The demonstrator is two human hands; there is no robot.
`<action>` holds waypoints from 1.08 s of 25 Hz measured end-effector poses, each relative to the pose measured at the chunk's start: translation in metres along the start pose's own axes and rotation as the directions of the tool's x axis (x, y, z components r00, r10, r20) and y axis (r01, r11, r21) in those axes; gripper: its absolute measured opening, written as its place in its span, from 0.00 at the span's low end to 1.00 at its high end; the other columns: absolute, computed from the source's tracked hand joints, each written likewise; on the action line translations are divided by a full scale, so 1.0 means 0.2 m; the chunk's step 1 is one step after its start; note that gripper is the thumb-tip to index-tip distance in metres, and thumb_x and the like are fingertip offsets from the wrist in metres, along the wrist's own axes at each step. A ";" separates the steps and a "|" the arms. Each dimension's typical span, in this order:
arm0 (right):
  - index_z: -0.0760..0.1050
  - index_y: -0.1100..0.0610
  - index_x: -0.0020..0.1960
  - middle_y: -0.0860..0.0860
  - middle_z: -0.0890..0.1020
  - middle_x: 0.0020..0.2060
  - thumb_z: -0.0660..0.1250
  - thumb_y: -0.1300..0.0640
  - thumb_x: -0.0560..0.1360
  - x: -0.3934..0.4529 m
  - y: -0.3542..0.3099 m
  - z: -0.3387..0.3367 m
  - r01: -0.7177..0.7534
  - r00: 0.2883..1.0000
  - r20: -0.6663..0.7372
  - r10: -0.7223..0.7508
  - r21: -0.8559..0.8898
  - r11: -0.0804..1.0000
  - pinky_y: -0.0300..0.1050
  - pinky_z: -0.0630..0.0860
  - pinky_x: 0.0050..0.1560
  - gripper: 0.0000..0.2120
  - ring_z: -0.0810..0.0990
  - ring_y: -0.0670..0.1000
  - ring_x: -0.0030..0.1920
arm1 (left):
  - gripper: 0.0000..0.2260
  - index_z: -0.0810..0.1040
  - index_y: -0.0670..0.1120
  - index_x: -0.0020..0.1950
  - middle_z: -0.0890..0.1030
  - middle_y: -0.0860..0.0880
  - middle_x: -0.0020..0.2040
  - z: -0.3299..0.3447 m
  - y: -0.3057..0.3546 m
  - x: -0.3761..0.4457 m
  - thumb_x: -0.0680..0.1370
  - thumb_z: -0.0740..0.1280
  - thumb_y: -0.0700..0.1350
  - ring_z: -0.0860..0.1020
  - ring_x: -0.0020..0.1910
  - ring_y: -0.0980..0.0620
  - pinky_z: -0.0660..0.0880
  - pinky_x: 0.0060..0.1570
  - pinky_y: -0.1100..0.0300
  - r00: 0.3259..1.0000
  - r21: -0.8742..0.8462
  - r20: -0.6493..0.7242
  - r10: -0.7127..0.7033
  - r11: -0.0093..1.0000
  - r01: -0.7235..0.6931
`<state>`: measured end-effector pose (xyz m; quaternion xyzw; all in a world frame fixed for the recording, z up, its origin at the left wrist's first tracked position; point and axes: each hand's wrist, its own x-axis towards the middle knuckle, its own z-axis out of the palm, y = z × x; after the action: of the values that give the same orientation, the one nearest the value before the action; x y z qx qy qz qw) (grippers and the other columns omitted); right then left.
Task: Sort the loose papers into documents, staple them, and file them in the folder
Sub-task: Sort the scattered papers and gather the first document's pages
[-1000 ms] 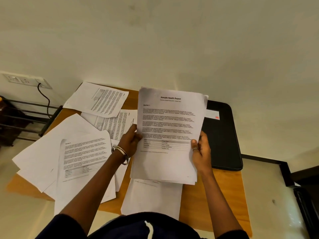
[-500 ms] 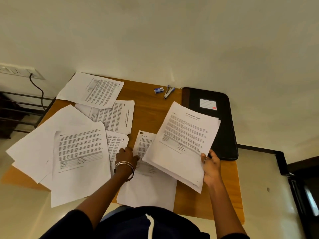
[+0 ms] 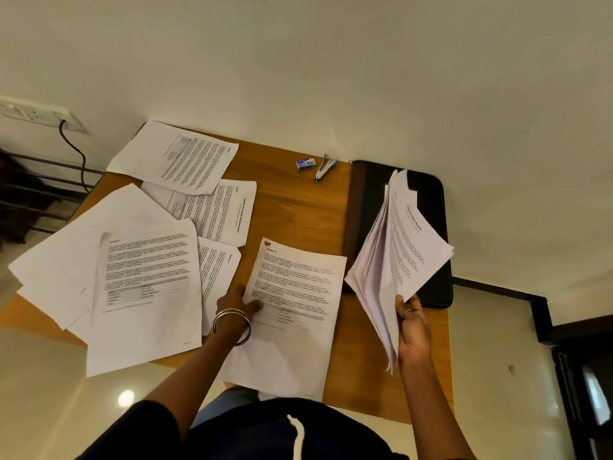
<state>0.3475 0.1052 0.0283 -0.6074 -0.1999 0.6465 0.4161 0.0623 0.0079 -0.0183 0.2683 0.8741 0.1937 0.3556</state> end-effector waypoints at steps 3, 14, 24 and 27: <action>0.73 0.54 0.67 0.55 0.82 0.55 0.65 0.62 0.77 0.02 0.01 0.03 -0.026 0.997 0.071 0.025 0.014 1.000 0.51 0.83 0.41 0.18 0.81 0.59 0.52 | 0.19 0.75 0.40 0.62 0.78 0.40 0.58 -0.03 0.04 -0.02 0.75 0.69 0.49 0.75 0.57 0.39 0.71 0.55 0.50 0.998 -0.080 -0.019 -0.053 0.995 0.051; 0.71 0.49 0.65 0.52 0.82 0.55 0.62 0.63 0.79 0.09 0.22 0.17 0.056 0.965 0.257 0.057 -0.410 0.910 0.57 0.81 0.49 0.17 0.82 0.55 0.53 | 0.10 0.75 0.49 0.59 0.80 0.45 0.56 -0.11 0.15 -0.15 0.81 0.58 0.47 0.80 0.52 0.47 0.78 0.52 0.52 0.994 -0.566 0.016 0.112 0.820 -0.083; 0.66 0.50 0.67 0.54 0.80 0.58 0.72 0.54 0.71 0.01 0.10 0.36 0.108 0.899 0.437 -0.009 -0.202 0.974 0.54 0.80 0.52 0.27 0.82 0.54 0.56 | 0.21 0.73 0.47 0.59 0.80 0.45 0.56 -0.31 0.28 -0.11 0.70 0.69 0.53 0.79 0.55 0.46 0.77 0.54 0.44 0.872 -0.538 -0.095 0.480 0.712 -0.451; 0.62 0.53 0.70 0.57 0.78 0.61 0.74 0.61 0.70 -0.01 -0.06 0.48 0.187 0.817 0.564 -0.121 -0.059 0.981 0.58 0.78 0.56 0.33 0.79 0.57 0.60 | 0.16 0.73 0.50 0.57 0.81 0.48 0.54 -0.47 0.42 -0.09 0.71 0.68 0.50 0.80 0.53 0.48 0.79 0.50 0.53 0.793 -0.595 -0.119 0.597 0.597 -0.539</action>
<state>0.2598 0.1339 0.0562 -0.3963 -0.3970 0.7474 0.3559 0.0317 0.0482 0.0985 0.4139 0.6168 0.5506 0.3810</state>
